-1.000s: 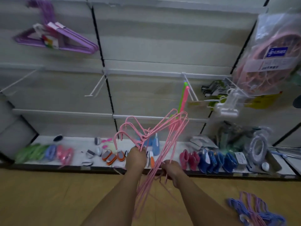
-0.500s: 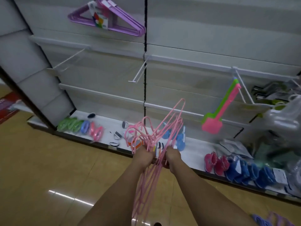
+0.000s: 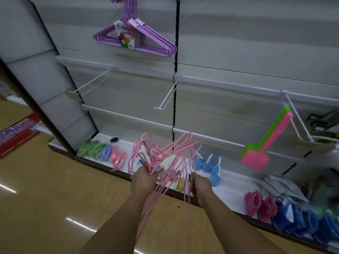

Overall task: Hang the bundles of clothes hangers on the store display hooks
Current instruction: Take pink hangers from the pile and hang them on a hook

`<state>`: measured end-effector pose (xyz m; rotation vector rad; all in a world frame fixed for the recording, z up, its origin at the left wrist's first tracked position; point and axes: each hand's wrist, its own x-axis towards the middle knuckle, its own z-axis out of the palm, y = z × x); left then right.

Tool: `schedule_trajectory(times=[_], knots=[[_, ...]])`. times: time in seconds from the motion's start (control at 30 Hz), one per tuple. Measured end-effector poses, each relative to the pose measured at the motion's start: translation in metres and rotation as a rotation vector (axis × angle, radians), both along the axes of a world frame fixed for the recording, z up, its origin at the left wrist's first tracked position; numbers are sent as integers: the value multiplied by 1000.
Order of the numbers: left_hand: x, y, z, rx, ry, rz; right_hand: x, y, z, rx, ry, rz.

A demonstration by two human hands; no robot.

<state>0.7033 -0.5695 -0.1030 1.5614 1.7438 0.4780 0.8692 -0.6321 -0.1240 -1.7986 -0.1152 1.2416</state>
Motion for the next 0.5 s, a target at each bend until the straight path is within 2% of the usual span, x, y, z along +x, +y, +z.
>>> schedule_trajectory(times=[0.2,0.3,0.4,0.5], knots=[[-40,38,1,-7,-45,68,10,17,10,-21,-124,-11],[-54,59,2,-37,-104,43,2,26,16,-32,-320,56],[-67,80,2,-85,-174,9,-9,35,15,-129,-568,205],[-82,110,-6,-98,-208,-19,-26,49,11,-135,-599,217]])
